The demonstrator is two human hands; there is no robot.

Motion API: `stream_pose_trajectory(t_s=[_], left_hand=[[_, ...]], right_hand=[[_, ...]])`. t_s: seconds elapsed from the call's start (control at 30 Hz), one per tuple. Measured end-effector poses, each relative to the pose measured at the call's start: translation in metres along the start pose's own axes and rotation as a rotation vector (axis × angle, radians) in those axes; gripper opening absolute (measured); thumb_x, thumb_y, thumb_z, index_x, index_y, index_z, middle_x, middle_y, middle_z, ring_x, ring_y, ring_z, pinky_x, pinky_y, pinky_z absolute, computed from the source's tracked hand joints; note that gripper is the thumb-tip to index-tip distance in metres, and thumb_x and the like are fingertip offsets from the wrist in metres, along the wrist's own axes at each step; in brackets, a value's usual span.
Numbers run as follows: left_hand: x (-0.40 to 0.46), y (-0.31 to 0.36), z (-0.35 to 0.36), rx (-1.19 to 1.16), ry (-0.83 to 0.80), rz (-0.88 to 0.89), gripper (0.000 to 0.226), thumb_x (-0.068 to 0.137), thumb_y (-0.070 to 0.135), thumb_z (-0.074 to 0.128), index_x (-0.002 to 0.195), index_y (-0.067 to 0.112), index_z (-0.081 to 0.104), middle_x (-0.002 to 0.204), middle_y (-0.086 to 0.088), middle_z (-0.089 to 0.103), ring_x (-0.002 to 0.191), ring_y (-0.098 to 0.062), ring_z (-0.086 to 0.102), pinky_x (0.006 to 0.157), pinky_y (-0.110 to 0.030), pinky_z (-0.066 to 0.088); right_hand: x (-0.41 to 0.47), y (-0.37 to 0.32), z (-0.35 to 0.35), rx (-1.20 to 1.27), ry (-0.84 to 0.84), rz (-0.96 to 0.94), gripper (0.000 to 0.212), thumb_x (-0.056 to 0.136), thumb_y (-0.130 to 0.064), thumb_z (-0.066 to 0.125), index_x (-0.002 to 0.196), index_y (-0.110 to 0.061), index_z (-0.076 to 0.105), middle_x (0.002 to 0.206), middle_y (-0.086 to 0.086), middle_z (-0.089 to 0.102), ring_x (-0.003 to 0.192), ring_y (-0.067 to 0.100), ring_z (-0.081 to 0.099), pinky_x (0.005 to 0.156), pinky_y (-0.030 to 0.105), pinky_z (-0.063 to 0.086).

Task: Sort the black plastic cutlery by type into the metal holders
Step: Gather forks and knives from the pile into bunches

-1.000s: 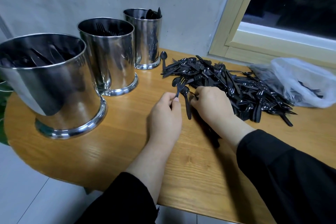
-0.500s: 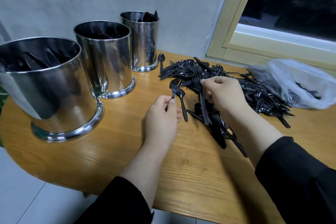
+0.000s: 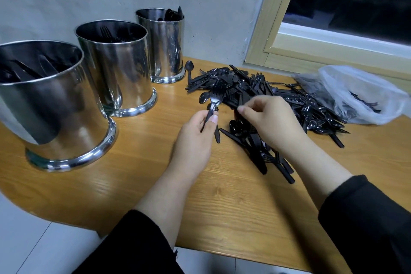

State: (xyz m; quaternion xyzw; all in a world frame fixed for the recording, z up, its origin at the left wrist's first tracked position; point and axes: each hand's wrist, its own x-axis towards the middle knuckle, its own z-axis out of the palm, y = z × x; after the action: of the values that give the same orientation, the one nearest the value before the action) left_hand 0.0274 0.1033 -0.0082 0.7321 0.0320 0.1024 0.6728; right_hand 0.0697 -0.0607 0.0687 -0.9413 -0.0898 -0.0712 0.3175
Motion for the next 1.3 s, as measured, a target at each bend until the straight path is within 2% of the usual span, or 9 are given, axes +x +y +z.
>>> stream_pose_trajectory(t_s=[0.17,0.33,0.53,0.73,0.87,1.0,1.1,1.17,1.3], left_hand=[[0.0,0.003,0.001,-0.01,0.017,-0.028,0.02,0.105,0.044,0.045,0.098,0.038,0.063,0.066,0.014,0.05,0.062,-0.018,0.042,0.062,-0.041,0.037],[-0.004,0.005,0.001,0.005,0.041,-0.011,0.023,0.106,0.04,0.05,0.099,0.023,0.063,0.065,0.012,0.047,0.061,-0.016,0.038,0.062,-0.039,0.033],[-0.005,0.007,0.001,-0.014,0.046,-0.024,0.022,0.105,0.042,0.052,0.091,0.027,0.062,0.067,0.006,0.047,0.062,-0.018,0.039,0.061,-0.041,0.032],[-0.006,0.01,-0.001,-0.115,0.053,-0.066,0.028,0.107,0.038,0.05,0.089,0.028,0.069,0.068,0.002,0.047,0.058,-0.017,0.04,0.056,-0.036,0.034],[-0.008,0.017,0.002,-0.116,-0.03,-0.068,0.029,0.11,0.03,0.046,0.096,0.012,0.064,0.075,-0.006,0.071,0.068,-0.024,0.07,0.068,-0.042,0.06],[-0.01,0.019,0.001,-0.158,-0.067,-0.064,0.026,0.111,0.03,0.044,0.107,0.013,0.064,0.09,-0.016,0.075,0.073,-0.028,0.075,0.07,-0.046,0.064],[-0.008,0.018,-0.001,-0.178,-0.055,-0.043,0.025,0.111,0.03,0.045,0.109,0.014,0.064,0.075,-0.009,0.064,0.052,-0.017,0.053,0.048,-0.033,0.042],[-0.006,0.015,-0.002,-0.202,-0.047,-0.049,0.026,0.11,0.031,0.047,0.108,0.014,0.065,0.07,-0.001,0.05,0.052,-0.011,0.037,0.049,-0.028,0.029],[-0.004,0.014,-0.005,-0.232,0.072,-0.094,0.022,0.107,0.035,0.052,0.101,0.018,0.065,0.067,0.008,0.044,0.052,-0.008,0.033,0.047,-0.023,0.028]], right_hand=[[-0.029,0.02,0.003,-0.47,-0.167,-0.002,0.029,0.088,-0.056,0.066,0.096,-0.029,0.068,0.088,-0.007,0.07,0.083,0.017,0.066,0.072,0.036,0.057],[-0.038,0.019,0.016,-0.47,-0.09,-0.006,0.025,0.091,-0.044,0.066,0.105,-0.023,0.065,0.099,-0.002,0.067,0.094,0.025,0.063,0.076,0.037,0.054],[-0.039,0.019,0.02,-0.486,-0.076,0.005,0.014,0.091,-0.035,0.064,0.097,-0.022,0.064,0.093,0.0,0.068,0.09,0.025,0.063,0.073,0.037,0.053],[-0.033,0.012,0.006,0.142,-0.035,0.125,0.022,0.094,-0.035,0.068,0.078,-0.019,0.068,0.059,-0.009,0.062,0.048,0.009,0.049,0.053,0.024,0.04],[-0.033,-0.007,0.004,0.385,-0.073,0.117,0.019,0.092,-0.029,0.07,0.077,-0.017,0.073,0.057,-0.007,0.06,0.048,0.004,0.045,0.053,0.022,0.036],[-0.028,-0.018,0.014,0.436,-0.072,0.101,0.017,0.092,-0.025,0.071,0.078,-0.017,0.075,0.057,-0.011,0.063,0.049,-0.001,0.05,0.052,0.015,0.04],[-0.024,-0.022,0.024,0.416,-0.095,0.072,0.022,0.092,-0.027,0.071,0.073,-0.016,0.074,0.073,-0.001,0.072,0.064,0.002,0.058,0.063,0.019,0.047],[-0.018,-0.018,0.029,0.36,-0.063,0.067,0.02,0.092,-0.032,0.07,0.076,-0.02,0.074,0.077,0.002,0.072,0.067,0.007,0.058,0.066,0.026,0.048],[-0.002,0.003,0.027,-0.066,-0.012,0.041,0.023,0.097,-0.04,0.063,0.11,-0.023,0.07,0.087,-0.01,0.064,0.079,0.011,0.062,0.073,0.032,0.053]])
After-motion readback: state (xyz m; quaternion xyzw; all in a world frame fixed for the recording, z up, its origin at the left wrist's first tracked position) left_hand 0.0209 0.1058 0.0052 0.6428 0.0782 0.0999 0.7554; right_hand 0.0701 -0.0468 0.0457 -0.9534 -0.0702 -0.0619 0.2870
